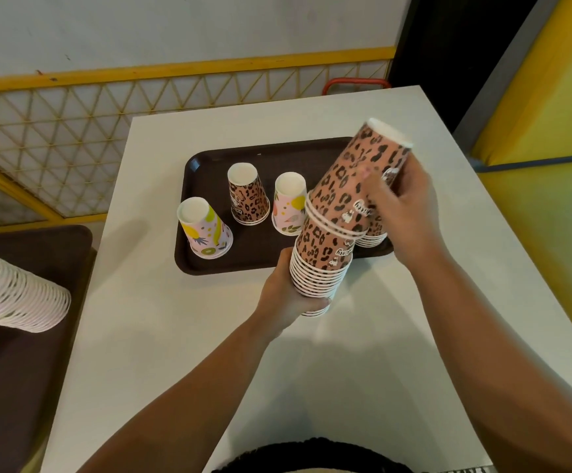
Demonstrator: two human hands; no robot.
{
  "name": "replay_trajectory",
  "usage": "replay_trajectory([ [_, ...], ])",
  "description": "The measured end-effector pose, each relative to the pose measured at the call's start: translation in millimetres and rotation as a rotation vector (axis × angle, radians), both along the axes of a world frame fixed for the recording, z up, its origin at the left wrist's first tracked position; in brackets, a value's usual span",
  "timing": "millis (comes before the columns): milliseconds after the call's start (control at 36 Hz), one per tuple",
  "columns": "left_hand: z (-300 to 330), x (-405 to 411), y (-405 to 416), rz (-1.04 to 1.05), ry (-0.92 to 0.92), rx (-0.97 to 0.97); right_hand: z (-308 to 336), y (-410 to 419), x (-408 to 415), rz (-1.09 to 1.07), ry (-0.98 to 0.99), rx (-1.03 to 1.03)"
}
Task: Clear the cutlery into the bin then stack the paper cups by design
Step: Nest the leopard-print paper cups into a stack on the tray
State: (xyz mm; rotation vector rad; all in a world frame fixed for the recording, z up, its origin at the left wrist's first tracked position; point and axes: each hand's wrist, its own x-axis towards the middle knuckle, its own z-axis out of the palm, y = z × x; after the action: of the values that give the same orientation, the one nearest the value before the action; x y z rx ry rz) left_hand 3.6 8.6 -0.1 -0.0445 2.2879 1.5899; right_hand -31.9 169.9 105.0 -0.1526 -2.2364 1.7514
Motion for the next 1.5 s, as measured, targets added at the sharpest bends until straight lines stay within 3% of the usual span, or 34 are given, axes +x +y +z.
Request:
replay_trajectory([
  [83,-1,0,-1,0.005,-0.003,0.01,7,9,-7,-0.114,0.05,-0.229],
  [139,-1,-1,-2,0.004,-0.001,0.013,11,17,-12,-0.214,0.122,-0.275],
  [306,0,-2,-2,0.017,0.022,0.02,-4,36,-29,-0.403,0.191,0.008],
  [444,1,-3,0,-0.013,0.047,0.004,-30,41,-32,-0.345,0.115,0.221],
  [556,2,-2,1,-0.026,0.064,-0.002,-43,41,-29,-0.256,-0.007,0.308],
  [639,3,-2,3,-0.026,0.073,0.003,-41,36,-22,-0.267,0.009,0.336],
  [694,4,-2,4,-0.022,0.064,0.013,-33,29,-16,-0.285,0.069,0.287],
  [778,5,-3,4,-0.009,0.051,0.033,-22,17,-2,-0.131,0.137,0.167],
  [889,6,-5,6,-0.002,0.058,0.05,-18,7,10,0.14,-0.021,0.175],
  [972,5,-5,7,0.008,0.061,0.058,-21,1,13,0.223,-0.128,0.172],
  [1306,4,-4,3,-0.018,0.032,0.053,-14,-1,9,0.066,-0.043,0.119],
  [1500,4,-4,3,-0.016,0.01,0.045,0,8,2,0.021,-0.03,-0.174],
])
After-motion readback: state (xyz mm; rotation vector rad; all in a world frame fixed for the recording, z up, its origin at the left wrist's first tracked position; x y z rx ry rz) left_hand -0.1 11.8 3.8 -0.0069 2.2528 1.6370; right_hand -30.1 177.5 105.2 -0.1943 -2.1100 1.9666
